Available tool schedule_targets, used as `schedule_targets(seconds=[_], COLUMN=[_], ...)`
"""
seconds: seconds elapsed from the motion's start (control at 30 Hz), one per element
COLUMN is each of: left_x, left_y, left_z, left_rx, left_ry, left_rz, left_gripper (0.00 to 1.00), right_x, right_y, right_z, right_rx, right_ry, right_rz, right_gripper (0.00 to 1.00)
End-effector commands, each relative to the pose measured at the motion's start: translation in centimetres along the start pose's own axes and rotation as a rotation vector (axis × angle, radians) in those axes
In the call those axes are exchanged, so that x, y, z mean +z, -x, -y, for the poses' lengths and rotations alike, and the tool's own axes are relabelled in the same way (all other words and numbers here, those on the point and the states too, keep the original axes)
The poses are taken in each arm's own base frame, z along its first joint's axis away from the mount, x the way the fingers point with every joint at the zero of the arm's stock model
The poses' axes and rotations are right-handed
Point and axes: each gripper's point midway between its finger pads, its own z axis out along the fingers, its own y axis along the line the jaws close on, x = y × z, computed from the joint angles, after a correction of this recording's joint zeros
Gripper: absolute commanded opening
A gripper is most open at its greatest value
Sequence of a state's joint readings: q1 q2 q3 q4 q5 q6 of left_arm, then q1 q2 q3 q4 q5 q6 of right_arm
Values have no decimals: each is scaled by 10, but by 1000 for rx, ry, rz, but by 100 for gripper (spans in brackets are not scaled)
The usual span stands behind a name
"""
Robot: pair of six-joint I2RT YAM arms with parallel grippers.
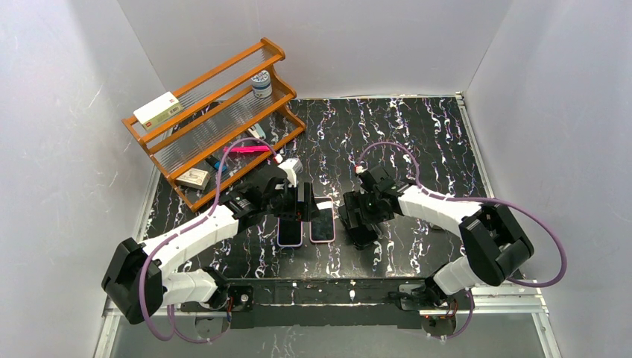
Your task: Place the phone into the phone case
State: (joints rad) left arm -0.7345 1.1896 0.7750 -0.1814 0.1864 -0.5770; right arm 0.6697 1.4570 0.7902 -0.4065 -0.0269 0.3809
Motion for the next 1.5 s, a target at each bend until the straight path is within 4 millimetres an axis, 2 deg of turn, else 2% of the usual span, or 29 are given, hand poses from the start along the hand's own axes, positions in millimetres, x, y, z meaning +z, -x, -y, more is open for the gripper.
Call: schedule_targets(seconds=[0.0, 0.13, 0.37, 0.47, 0.63, 0.77, 0.83, 0.9, 1.07, 1.33, 1.47], left_x=[-3, -3, -1, -1, 4, 13, 18, 24, 40, 68, 82], left_y=[0, -4, -7, -7, -10, -15, -18, -20, -18, -12, -13], left_z=[-1, -3, -6, -7, -5, 3, 9, 13, 24, 33, 33], left_rx=[4, 4, 8, 55, 69, 71, 68, 62, 34, -42, -68], left_ry=[8, 9, 20, 48, 64, 54, 46, 41, 23, 13, 22], left_rz=[19, 13, 7, 9, -8, -18, -24, -26, -5, 38, 56], left_gripper=[80, 80, 80, 79, 78, 76, 75, 73, 65, 58, 58], right_x=[4, 5, 4, 4, 3, -7, -14, -22, -40, -49, -47], right_y=[-8, -9, -12, -16, -30, -36, -34, -28, -5, 25, 31], right_z=[-3, -1, -9, -15, -24, -24, -24, -25, -19, -7, 2], right_rx=[-4, 8, 46, 136, 317, 414, 441, 439, 353, 357, 383], right_ry=[6, -2, 33, 50, 76, 80, 84, 90, 79, 204, 257], right_rz=[-60, -62, -68, -82, -105, -70, -42, -10, 90, 157, 164], right_gripper=[99, 97, 85, 80, 78, 75, 75, 78, 80, 65, 60])
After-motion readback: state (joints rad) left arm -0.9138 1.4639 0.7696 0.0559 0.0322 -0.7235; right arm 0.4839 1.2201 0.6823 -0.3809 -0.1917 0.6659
